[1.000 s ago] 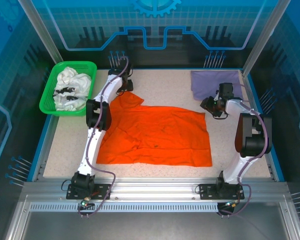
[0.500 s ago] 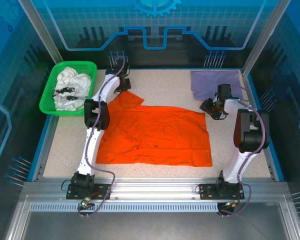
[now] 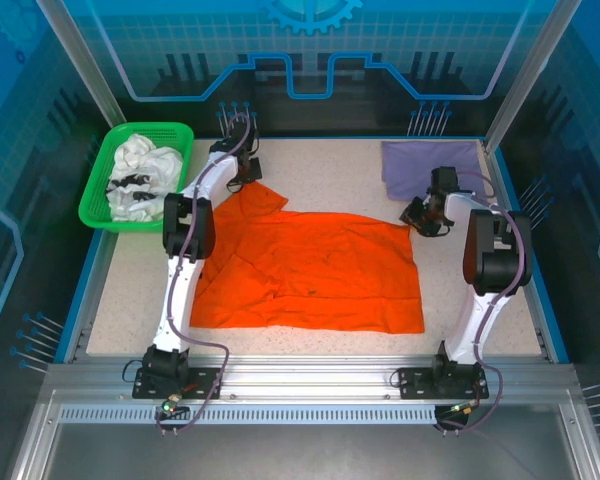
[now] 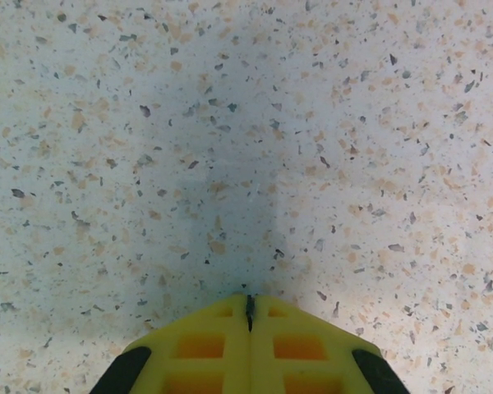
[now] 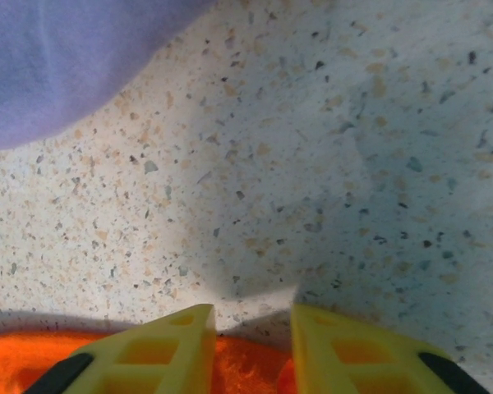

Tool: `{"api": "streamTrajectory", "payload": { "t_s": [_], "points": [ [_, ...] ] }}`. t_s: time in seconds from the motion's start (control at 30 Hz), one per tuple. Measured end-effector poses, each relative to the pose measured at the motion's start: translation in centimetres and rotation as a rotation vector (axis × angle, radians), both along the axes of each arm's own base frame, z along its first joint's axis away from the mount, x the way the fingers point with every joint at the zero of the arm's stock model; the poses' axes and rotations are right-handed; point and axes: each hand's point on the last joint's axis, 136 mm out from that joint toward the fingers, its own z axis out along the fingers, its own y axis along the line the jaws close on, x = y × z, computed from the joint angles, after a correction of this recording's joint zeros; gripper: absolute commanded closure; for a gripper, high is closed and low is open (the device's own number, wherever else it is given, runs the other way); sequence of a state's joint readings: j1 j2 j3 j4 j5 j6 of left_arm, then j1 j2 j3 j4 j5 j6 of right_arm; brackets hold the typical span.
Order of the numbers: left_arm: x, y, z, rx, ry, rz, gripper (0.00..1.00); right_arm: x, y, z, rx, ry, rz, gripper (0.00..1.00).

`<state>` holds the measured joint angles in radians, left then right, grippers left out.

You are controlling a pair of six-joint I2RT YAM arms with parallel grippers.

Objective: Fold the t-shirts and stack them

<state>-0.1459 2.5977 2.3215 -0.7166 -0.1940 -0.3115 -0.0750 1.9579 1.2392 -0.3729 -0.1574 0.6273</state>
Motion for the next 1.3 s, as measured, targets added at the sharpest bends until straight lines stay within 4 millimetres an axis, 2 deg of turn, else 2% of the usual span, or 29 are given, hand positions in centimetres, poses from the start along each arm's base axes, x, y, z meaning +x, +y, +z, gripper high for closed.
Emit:
{"api": "streamTrajectory", "payload": {
  "t_s": [0.3,0.5,0.6,0.77,0.87,1.07,1.3],
  "points": [
    [-0.3,-0.6,0.1,-0.041,-0.054,-0.019,1.0,0.6,1.3,-0.2,0.036,-0.013,0.037,0.99],
    [-0.7,-1.0,0.3,-0.071,-0.109,-0.034,1.0,1.1,2.3,0.4,0.002,-0.054,0.105,1.0],
    [-1.3,-1.2,0.8,-0.089,-0.15,-0.043,1.0,1.4,2.7,1.5,-0.04,-0.093,0.15,1.0],
    [-2.3,-1.5,3.1,-0.124,-0.272,-0.067,1.0,2.7,3.4,5.5,-0.113,-0.241,0.232,1.0],
    [-2.8,-1.6,4.8,-0.14,-0.339,-0.077,1.0,2.7,3.8,7.4,-0.142,-0.322,0.276,1.0],
    [-4.7,-1.7,8.6,-0.168,-0.439,-0.097,1.0,0.9,3.6,7.6,-0.192,-0.36,0.328,1.0],
    [-9.0,-1.5,11.5,-0.189,-0.476,-0.114,1.0,-1.6,3.4,7.5,-0.211,-0.366,0.341,1.0]
  ]
}}
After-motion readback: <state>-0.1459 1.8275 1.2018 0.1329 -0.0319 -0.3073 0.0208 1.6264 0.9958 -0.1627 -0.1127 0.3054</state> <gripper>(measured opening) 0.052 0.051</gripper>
